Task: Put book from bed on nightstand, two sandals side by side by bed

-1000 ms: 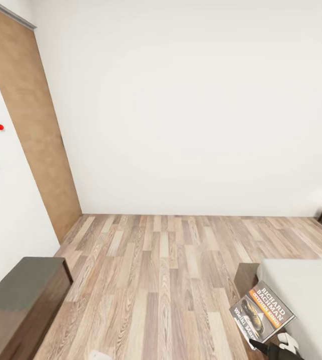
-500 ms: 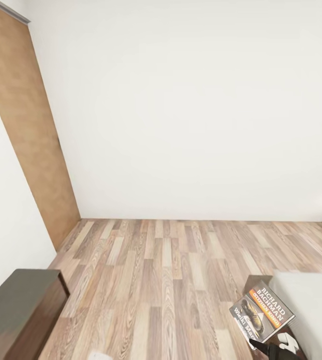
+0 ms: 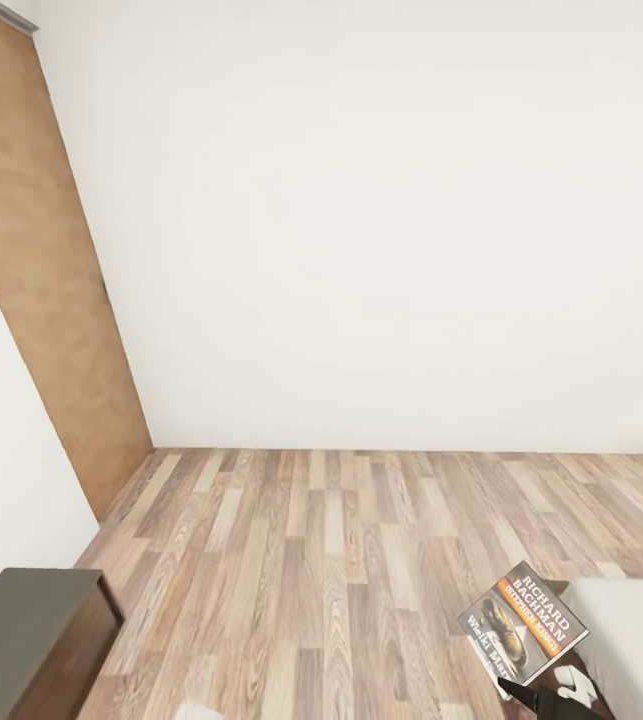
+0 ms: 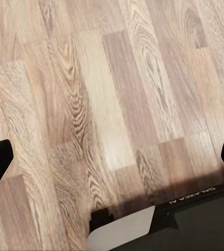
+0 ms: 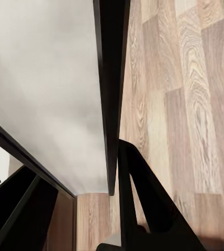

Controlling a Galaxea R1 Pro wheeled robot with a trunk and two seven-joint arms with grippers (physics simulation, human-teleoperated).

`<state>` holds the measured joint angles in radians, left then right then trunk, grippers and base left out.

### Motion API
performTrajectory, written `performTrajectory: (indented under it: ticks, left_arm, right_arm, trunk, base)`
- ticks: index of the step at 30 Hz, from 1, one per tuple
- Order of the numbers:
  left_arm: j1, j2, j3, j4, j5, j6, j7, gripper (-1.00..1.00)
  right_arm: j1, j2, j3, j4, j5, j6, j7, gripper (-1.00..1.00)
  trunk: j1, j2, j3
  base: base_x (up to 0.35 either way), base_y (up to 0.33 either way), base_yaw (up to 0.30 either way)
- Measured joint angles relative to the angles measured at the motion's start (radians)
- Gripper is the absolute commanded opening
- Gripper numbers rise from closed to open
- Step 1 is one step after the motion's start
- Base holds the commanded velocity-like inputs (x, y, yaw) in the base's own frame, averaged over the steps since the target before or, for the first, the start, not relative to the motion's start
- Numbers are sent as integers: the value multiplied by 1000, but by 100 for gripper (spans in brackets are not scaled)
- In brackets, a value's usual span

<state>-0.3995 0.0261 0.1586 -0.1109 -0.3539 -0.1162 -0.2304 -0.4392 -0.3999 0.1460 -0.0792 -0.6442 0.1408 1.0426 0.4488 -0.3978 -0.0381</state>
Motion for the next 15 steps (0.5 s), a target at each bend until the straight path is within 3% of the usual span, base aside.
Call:
performTrajectory:
  ticks: [4,15]
  left_arm:
    - [0,0,0,0,0,0,0,100]
    - [0,0,0,0,0,0,0,100]
  right_arm:
    - [0,0,0,0,0,0,0,-100]
    - [0,0,0,0,0,0,-1,-100]
  trunk:
    - [0,0,0]
    - [0,0,0]
  base:
    - [331,0,-113]
    - [331,0,-5]
